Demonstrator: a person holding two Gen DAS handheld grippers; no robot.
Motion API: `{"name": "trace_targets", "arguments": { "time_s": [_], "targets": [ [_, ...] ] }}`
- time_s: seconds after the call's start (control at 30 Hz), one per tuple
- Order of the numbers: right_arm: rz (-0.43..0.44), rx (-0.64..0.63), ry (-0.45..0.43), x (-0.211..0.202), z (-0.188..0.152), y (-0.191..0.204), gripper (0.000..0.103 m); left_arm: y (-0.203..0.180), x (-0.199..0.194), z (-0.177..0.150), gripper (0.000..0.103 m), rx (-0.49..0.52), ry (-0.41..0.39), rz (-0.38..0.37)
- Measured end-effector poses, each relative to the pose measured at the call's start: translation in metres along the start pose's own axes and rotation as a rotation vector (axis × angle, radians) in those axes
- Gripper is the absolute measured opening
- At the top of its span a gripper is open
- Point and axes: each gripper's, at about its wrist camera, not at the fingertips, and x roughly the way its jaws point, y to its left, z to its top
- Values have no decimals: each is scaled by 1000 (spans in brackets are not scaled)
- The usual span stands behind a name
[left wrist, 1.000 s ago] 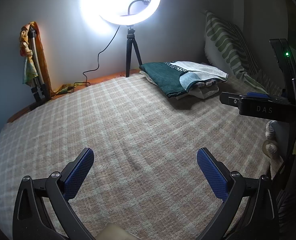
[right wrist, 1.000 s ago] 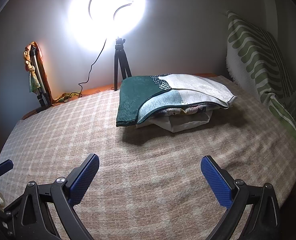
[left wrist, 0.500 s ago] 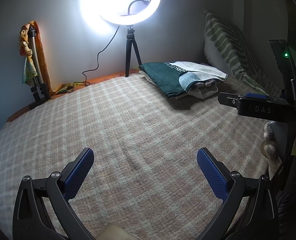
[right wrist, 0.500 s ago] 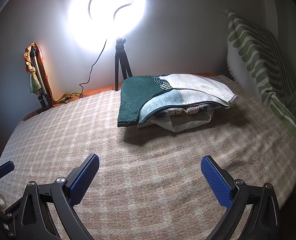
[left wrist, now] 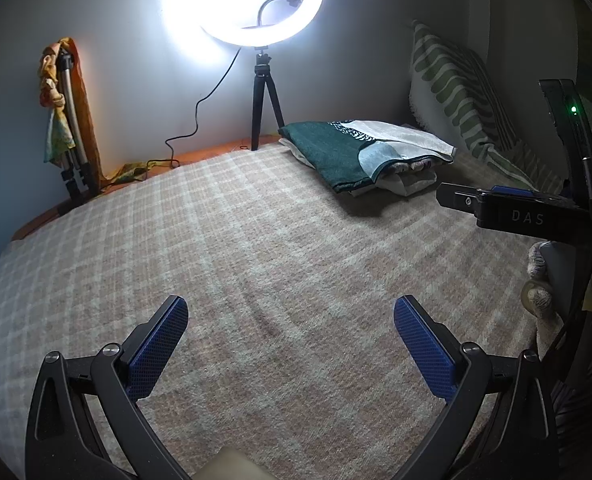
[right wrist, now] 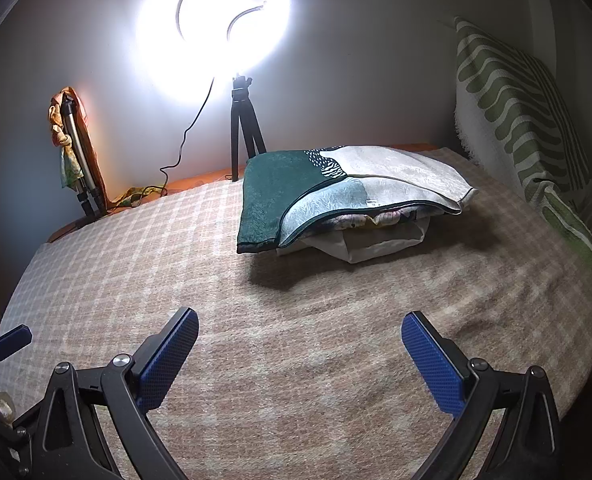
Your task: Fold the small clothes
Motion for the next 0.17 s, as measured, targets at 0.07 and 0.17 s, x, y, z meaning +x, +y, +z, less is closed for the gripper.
{"name": "trace_targets", "arguments": {
  "time_s": [0.07, 0.17],
  "targets": [
    [0, 1, 0, 0, 0, 1, 103, 1, 0, 0, 102, -2, 1, -12],
    [1, 0, 0, 0, 0, 0, 103, -1, 0, -1, 102, 7, 4, -10]
  ]
}}
